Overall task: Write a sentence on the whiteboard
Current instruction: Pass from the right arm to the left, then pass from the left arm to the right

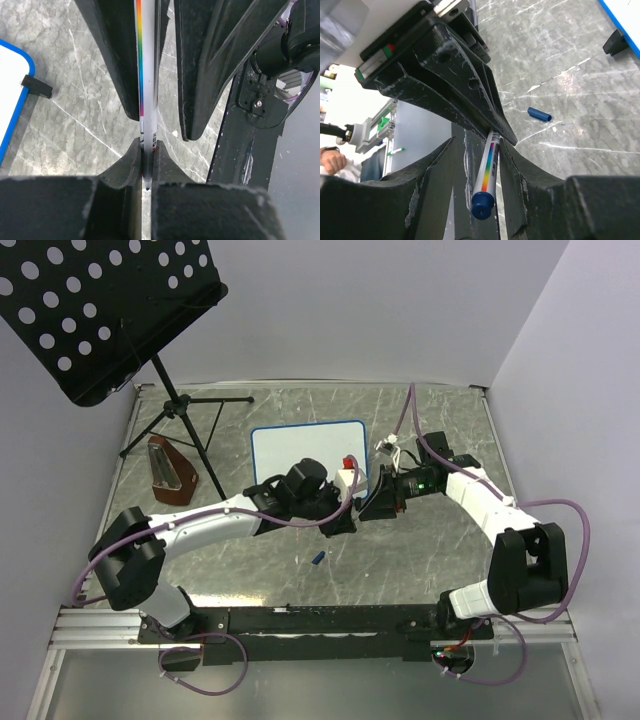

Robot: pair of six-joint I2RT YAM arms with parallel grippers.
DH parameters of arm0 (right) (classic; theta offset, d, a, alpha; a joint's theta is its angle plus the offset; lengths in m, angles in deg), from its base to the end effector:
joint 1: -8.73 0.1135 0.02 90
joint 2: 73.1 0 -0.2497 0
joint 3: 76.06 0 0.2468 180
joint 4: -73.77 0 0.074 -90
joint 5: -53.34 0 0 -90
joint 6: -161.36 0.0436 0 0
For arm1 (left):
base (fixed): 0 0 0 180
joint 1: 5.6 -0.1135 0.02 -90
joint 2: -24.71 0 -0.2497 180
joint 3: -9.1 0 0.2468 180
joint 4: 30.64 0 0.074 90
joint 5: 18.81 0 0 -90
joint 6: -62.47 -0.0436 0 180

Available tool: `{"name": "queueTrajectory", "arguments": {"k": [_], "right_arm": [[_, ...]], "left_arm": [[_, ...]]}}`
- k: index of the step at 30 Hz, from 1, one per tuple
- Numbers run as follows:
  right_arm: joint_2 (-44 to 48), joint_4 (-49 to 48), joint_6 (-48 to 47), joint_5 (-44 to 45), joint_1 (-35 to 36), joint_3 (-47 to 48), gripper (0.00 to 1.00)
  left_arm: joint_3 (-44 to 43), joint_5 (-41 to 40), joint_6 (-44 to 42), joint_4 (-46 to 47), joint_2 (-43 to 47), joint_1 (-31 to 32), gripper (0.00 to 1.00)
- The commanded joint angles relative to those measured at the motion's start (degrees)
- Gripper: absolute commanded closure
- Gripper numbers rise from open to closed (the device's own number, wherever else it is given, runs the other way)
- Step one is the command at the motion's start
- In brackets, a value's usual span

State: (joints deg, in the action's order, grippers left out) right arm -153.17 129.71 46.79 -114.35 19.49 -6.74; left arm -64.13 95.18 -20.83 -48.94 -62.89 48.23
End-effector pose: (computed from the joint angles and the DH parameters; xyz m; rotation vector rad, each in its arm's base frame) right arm 0.2400 0.0890 0.2369 -0.9690 1.8938 1.6257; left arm 0.1890 -0.2885 0.2403 1.1458 1.9694 -1.0389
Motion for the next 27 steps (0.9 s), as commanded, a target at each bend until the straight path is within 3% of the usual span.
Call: {"name": "queueTrajectory", "arguments": {"k": [1, 9, 13, 18, 27], "right_arm": [[-1.3, 0.5, -1.7, -3.5, 0.7, 2.2, 0.55], [-2.4, 2.9, -3.5, -3.6, 1.7, 3.5, 0.60], [-4.4, 13.0, -14.7, -4.2, 1.7, 7.0, 0.54], [-6.7, 19.3, -20.0, -3.8, 2.8, 8.7, 0.48], [-7.1, 16.1, -17.4, 1.1, 7.3, 8.3, 0.50]], "left_arm": [[-0.7, 1.6, 1.0, 3.3, 1.0, -0.6, 0.99], [-1.4, 3.6, -0.4, 2.6, 0.4, -0.8, 0.99], [-3.0, 5.4, -4.6, -4.1, 0.7, -1.0, 0.99], [-5.2, 5.7, -9.5, -10.2, 0.5, -1.3, 0.99], [-9.3, 5.5, -14.2, -18.9, 0.0, -2.2, 0.99]]}}
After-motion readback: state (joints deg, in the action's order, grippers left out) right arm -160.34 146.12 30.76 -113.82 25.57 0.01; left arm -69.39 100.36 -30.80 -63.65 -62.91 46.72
